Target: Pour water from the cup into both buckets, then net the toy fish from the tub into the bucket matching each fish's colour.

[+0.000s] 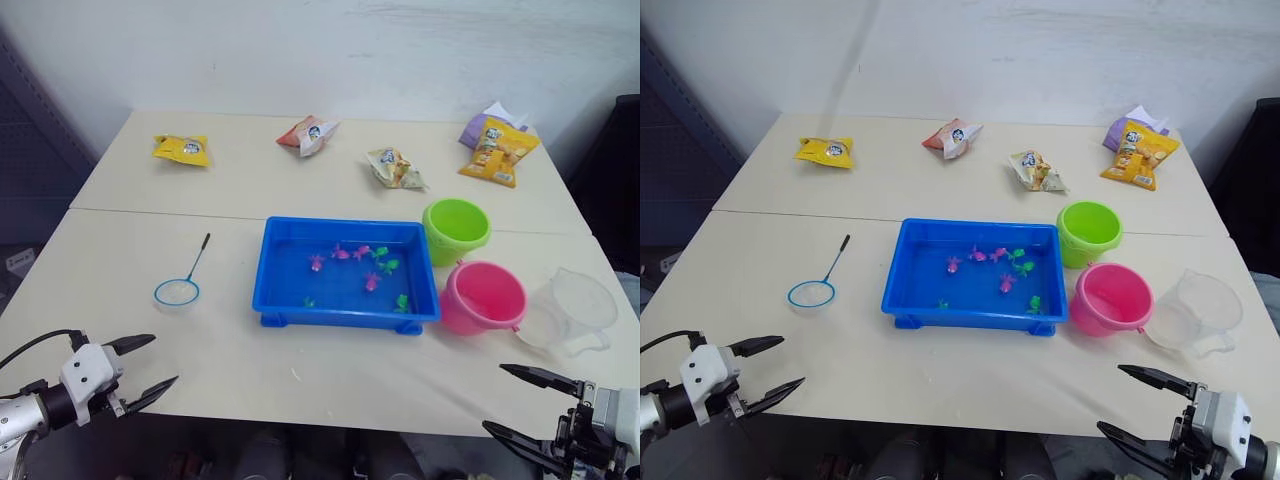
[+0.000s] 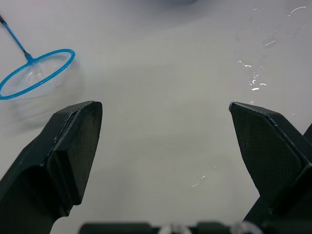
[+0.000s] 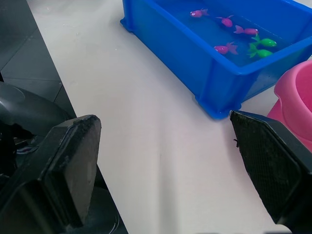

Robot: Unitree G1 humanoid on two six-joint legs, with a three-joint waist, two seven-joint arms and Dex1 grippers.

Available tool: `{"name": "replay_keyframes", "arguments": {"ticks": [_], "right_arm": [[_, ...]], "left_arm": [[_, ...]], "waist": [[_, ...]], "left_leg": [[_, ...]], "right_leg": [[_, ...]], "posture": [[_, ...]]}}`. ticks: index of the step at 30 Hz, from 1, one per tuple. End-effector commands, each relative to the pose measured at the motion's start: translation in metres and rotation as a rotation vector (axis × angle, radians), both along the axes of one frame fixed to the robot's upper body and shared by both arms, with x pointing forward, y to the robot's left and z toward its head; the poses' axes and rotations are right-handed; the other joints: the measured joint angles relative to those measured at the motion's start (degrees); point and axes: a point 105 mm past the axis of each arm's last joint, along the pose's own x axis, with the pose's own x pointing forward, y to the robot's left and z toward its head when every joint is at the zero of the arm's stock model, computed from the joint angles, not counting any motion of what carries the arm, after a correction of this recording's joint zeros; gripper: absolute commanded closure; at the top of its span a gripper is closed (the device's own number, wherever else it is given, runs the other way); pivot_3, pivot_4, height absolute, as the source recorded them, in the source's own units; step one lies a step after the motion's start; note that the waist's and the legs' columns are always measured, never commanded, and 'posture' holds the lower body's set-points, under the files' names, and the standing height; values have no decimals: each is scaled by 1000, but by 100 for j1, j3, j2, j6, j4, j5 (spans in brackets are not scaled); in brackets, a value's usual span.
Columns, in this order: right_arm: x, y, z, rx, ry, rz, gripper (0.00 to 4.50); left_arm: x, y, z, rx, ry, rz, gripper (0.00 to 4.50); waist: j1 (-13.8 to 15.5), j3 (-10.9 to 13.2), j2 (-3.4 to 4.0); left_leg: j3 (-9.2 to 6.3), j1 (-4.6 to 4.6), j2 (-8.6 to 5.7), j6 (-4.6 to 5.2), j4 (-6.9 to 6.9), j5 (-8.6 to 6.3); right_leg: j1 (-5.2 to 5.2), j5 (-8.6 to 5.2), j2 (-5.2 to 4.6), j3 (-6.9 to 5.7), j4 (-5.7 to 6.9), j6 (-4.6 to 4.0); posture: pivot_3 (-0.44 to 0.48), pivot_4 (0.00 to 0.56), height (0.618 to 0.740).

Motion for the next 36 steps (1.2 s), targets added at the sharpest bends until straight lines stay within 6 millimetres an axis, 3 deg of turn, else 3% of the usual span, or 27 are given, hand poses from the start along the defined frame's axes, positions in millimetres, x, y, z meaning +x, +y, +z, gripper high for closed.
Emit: {"name": "replay_keyframes", "arguments": {"ticks": [1, 4, 7, 11, 14, 15, 18, 25, 28, 36], "right_arm": [[5, 2, 7, 66, -55, -104, 0], [4, -17, 13, 166, -104, -487, 0], [-3, -29, 9, 166, -78, -669, 0], [-20, -47, 1, 211, -106, -924, 0], [-29, -68, -18, 216, -31, -1192, 0], [-28, -71, -23, 215, -30, -1234, 0], [-17, -80, -31, 247, -33, -1328, 0], [12, -103, -42, 290, -50, -1481, 0], [19, -112, -44, 270, -54, -1532, 0], [41, -113, -40, 256, -104, -1542, 0]], "left_arm": [[11, -21, 19, -107, -25, -43, 16], [28, -75, 49, -292, -10, -206, 16], [37, -92, 60, -346, -13, -240, 16], [45, -131, 73, -366, -31, -407, 16], [46, -150, 77, -347, -32, -498, 16], [42, -159, 75, -286, -32, -571, 16], [40, -183, 88, -314, -56, -664, 16], [44, -198, 90, -344, -55, -715, 16], [51, -201, 102, -400, -84, -683, 16], [56, -199, 105, -355, -107, -678, 16]], "waist": [[2, 0, 0], [122, -4, 20], [120, -24, 57], [-3, -29, 62], [-67, -29, 61], [-101, -29, 61], [-170, -29, 61], [-134, -30, 60], [-130, -29, 58], [-138, -28, 55]], "left_leg": [[0, 0, 0, 0, 0, 0], [-23, -9, 3, -14, 2, 2], [-11, -31, 4, -48, 3, -1], [-4, -26, 5, -20, -5, 19], [-4, -20, 6, -27, -9, 31], [-4, -19, 6, -32, -10, 32], [-1, -12, 4, -64, -30, 37], [5, 3, 1, -70, -81, 102], [6, 2, -1, -65, -74, 106], [10, 8, -3, -74, -71, 116]], "right_leg": [[0, 0, 0, 0, 0, 0], [6, -3, -1, -5, 1, -5], [1, -6, -3, 28, 1, -9], [5, -5, 2, 30, 0, -3], [4, -4, 5, 33, 12, 0], [2, -4, 4, 34, 15, 0], [0, -4, 4, 40, 16, -1], [-14, -4, 15, 41, 29, -1], [-15, -4, 16, 41, 46, 0], [-14, -3, 20, 47, 61, 5]], "posture": [[0, 150, 738], [0, 150, 738], [0, 150, 738], [0, 150, 738], [0, 150, 738], [0, 150, 738], [0, 150, 738], [0, 150, 738], [0, 150, 738], [0, 150, 738]]}}
